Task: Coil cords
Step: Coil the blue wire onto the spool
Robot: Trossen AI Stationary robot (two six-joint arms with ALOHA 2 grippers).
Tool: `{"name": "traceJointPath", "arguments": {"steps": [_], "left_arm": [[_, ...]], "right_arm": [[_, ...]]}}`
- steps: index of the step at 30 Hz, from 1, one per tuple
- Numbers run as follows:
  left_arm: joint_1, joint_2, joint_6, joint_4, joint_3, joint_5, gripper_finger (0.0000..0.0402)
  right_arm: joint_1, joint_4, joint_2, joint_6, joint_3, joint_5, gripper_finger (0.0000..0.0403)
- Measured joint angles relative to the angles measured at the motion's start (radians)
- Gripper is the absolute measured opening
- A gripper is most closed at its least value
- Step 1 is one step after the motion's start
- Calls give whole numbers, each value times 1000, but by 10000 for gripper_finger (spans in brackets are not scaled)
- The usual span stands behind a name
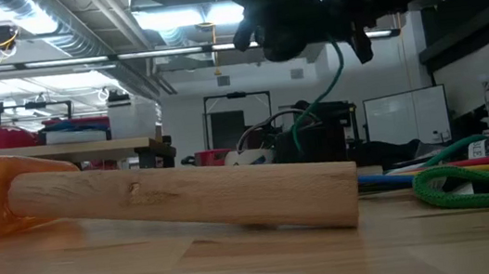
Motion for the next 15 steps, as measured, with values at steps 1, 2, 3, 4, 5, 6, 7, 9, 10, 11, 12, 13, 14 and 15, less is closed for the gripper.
{"name": "traceJointPath", "arguments": {"steps": [1,2,3,4,5,6,7,9,10,11,12,13,14,15], "left_arm": [[3,0,-8,0,0,-2,3],[4,0,-14,-1,0,-5,3],[4,0,-24,-1,0,-6,2],[4,0,-27,-1,0,-9,2],[4,-1,-29,-3,0,-10,2],[4,-1,-36,-5,0,-9,2],[4,-1,-38,-9,0,-9,2],[4,-2,-41,-19,0,-8,2],[4,-1,-43,-23,0,-7,2],[4,-2,-51,-29,0,-5,2],[4,-2,-64,-39,0,-4,1],[6,-2,-82,-53,0,-3,1],[8,-2,-96,-69,0,-3,1],[8,-2,-114,-85,0,-2,1]], "right_arm": [[0,18,2,0,0,-10,4],[0,31,5,1,0,-15,4],[0,38,8,2,0,-19,4],[0,46,12,2,0,-24,4],[0,55,16,3,0,-25,4],[0,57,20,6,0,-26,4],[0,58,23,9,0,-26,4],[0,60,29,23,0,-29,4],[0,60,29,29,0,-34,4],[0,62,29,31,0,-41,4],[0,67,29,32,0,-48,4],[0,72,29,33,0,-54,4],[0,76,29,33,0,-58,4],[0,80,29,33,0,-60,4]]}}
